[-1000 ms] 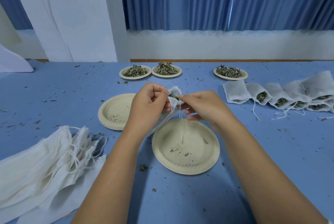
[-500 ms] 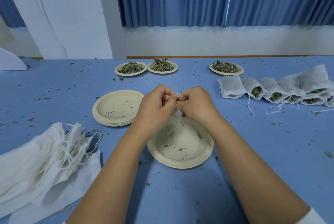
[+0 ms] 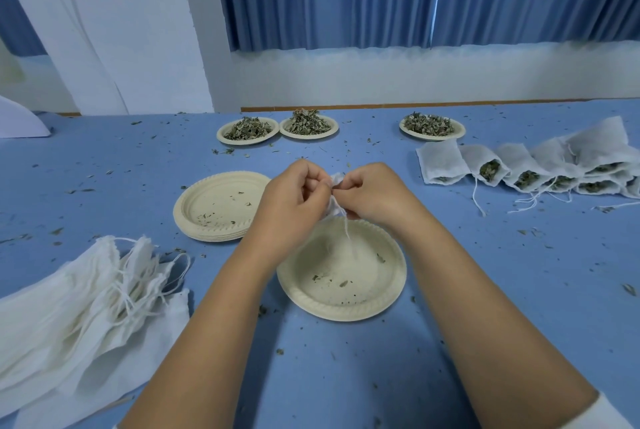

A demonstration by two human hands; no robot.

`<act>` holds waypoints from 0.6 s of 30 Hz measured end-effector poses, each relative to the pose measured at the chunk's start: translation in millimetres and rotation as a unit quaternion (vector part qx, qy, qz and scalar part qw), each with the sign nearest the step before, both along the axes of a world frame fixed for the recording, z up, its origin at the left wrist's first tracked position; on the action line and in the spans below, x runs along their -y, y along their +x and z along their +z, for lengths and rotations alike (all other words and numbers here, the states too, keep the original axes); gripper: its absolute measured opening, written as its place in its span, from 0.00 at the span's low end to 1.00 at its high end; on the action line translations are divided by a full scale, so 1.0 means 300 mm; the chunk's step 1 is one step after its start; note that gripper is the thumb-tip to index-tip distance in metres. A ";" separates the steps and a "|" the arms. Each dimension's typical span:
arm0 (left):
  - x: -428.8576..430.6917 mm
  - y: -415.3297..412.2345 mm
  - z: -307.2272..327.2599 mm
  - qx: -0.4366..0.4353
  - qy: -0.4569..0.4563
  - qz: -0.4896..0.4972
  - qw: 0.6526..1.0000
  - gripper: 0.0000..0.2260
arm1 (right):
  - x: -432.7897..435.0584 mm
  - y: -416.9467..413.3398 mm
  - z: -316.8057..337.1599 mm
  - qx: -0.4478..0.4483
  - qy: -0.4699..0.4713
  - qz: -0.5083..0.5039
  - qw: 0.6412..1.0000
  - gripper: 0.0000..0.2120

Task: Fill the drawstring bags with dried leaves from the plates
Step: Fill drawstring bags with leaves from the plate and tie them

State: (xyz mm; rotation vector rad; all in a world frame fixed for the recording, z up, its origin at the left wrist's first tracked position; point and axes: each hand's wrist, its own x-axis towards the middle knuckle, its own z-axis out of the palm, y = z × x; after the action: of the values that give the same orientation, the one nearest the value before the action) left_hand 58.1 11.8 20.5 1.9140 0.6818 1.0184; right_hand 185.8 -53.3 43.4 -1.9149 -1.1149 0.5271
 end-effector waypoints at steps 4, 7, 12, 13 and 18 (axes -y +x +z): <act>-0.036 -0.016 0.012 0.053 -0.024 0.095 0.994 0.06 | 0.035 0.032 0.044 -0.147 -0.006 0.026 0.989 0.11; -0.058 -0.031 0.021 0.066 -0.034 0.103 0.992 0.06 | 0.043 0.045 0.048 -0.169 -0.009 0.032 0.985 0.12; -0.047 -0.029 0.023 0.036 -0.021 0.042 0.998 0.07 | 0.026 0.037 0.037 -0.159 0.040 -0.015 0.986 0.10; -0.044 -0.025 0.023 0.031 -0.017 0.040 0.999 0.07 | 0.027 0.041 0.040 -0.168 0.069 -0.022 0.983 0.07; -0.022 -0.004 0.021 0.036 -0.021 0.043 0.998 0.07 | 0.040 0.028 0.062 -0.170 0.166 0.042 0.971 0.11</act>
State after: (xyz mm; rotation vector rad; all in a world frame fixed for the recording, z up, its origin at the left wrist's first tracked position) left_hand 56.8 18.5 26.9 1.8164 0.7437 1.1125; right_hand 194.3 -65.3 62.0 -1.4308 -0.9916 0.6434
